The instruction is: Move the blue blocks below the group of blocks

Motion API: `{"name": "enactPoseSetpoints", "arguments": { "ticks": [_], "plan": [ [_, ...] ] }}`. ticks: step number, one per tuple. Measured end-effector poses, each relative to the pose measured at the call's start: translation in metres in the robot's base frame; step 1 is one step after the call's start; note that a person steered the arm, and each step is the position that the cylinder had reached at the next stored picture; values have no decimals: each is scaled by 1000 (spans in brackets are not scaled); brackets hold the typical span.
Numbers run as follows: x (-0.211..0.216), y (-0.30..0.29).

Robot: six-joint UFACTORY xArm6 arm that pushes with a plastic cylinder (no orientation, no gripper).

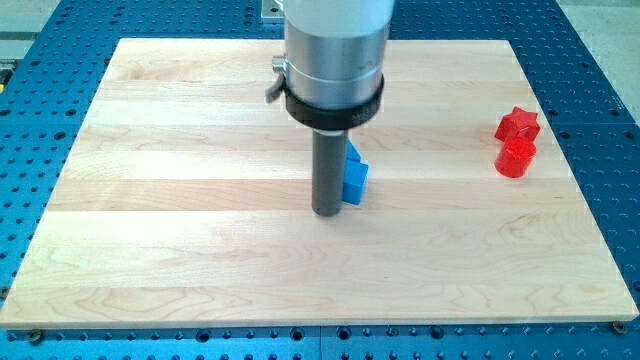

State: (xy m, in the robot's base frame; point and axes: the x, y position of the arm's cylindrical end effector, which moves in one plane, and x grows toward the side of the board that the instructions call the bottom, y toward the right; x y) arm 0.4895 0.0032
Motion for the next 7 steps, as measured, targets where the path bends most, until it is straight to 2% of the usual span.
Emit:
{"name": "enactPoseSetpoints", "arguments": {
  "ticks": [1, 2, 3, 4, 5, 6, 7],
  "plan": [
    [-28, -19],
    [-33, -30],
    [-6, -24],
    [38, 20],
    [11, 42],
    [-11, 35],
    [-12, 16]
  ]
}}
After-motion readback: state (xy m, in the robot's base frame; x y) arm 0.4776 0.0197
